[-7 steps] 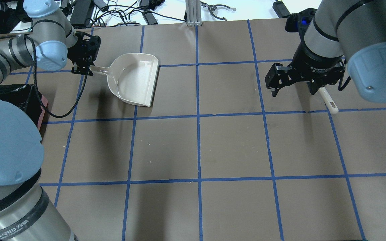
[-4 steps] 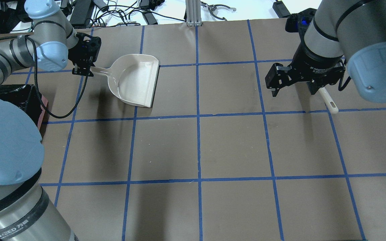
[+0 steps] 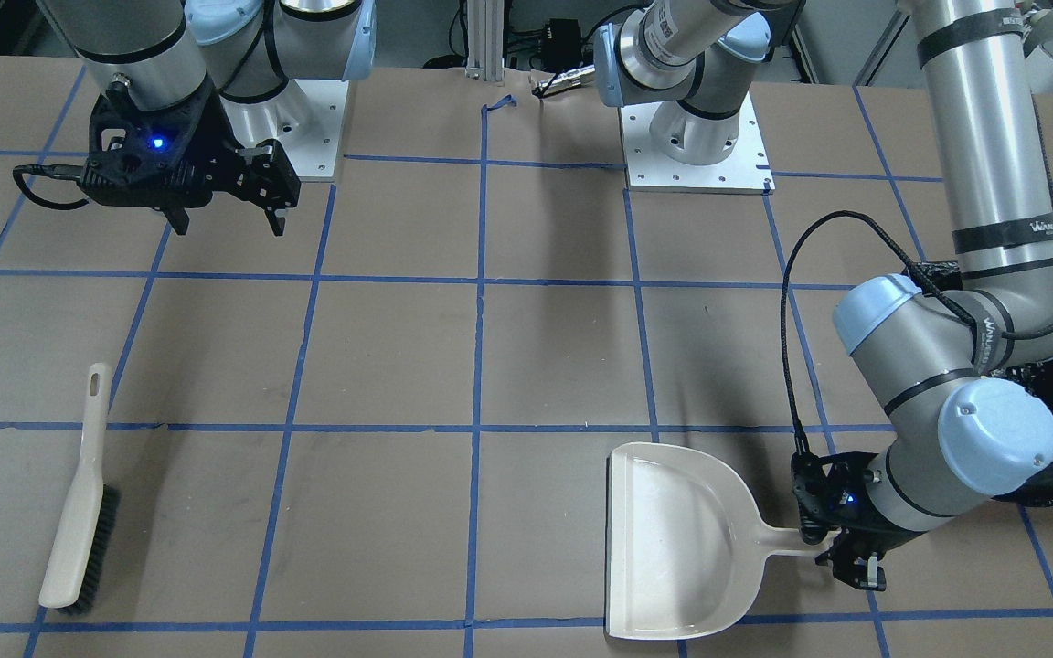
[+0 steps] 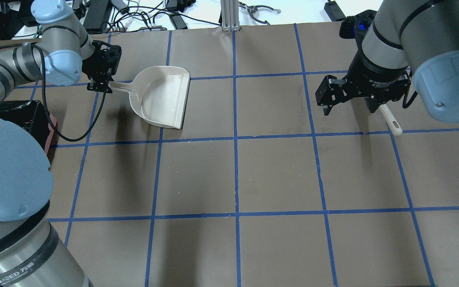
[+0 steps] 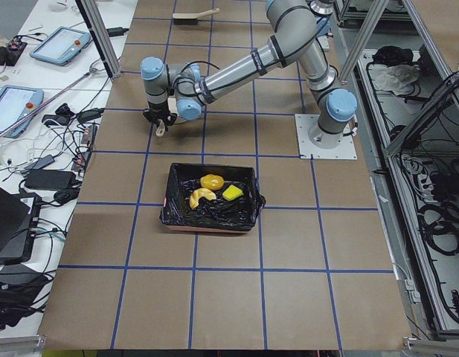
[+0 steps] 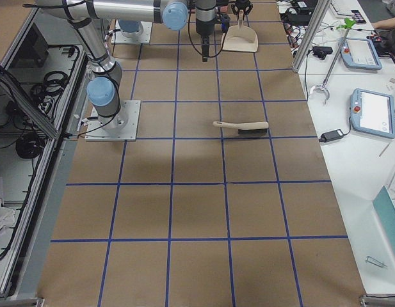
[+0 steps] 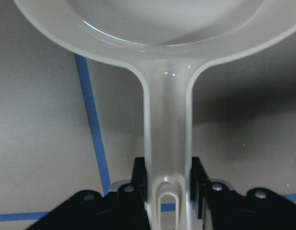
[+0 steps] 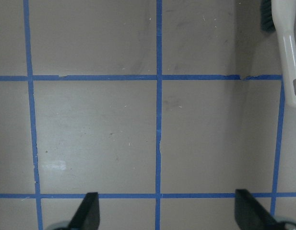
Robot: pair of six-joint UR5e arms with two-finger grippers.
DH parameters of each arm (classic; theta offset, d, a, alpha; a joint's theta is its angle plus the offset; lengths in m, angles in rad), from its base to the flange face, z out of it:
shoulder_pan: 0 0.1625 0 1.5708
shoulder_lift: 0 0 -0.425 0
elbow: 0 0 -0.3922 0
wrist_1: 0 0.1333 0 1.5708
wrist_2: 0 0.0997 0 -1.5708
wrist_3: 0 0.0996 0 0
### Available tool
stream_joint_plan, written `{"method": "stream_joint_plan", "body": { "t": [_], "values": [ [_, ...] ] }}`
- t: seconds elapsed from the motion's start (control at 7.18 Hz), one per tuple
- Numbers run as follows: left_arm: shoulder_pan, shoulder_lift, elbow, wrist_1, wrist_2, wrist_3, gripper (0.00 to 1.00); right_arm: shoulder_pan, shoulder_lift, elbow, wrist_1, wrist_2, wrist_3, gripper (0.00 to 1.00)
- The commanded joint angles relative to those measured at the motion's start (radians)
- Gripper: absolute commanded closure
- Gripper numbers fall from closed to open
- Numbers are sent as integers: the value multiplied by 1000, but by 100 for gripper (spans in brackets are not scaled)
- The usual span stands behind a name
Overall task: Sweep and dump trash into bin
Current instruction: 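Open the left gripper and release the dustpan handle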
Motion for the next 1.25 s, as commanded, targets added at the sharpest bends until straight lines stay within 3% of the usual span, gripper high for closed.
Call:
{"method": "stream_joint_plan", "body": {
  "t": [0.0,0.14,0.28,0.84,1.11],
  "values": [
    [0,-3,-2,0,2,-3,100,1,-1,0,2,0,0,0],
    [0,-5,-2,-1,2,-5,12,1,-3,-2,7,0,0,0],
    [0,-5,-2,-3,3,1,0,1,-3,0,7,0,0,0],
    [-2,44,-1,-17,2,0,0,1,-1,0,7,0,0,0],
    [-6,133,-1,-113,-1,-146,0,1,-1,-2,7,0,0,0]
  ]
}}
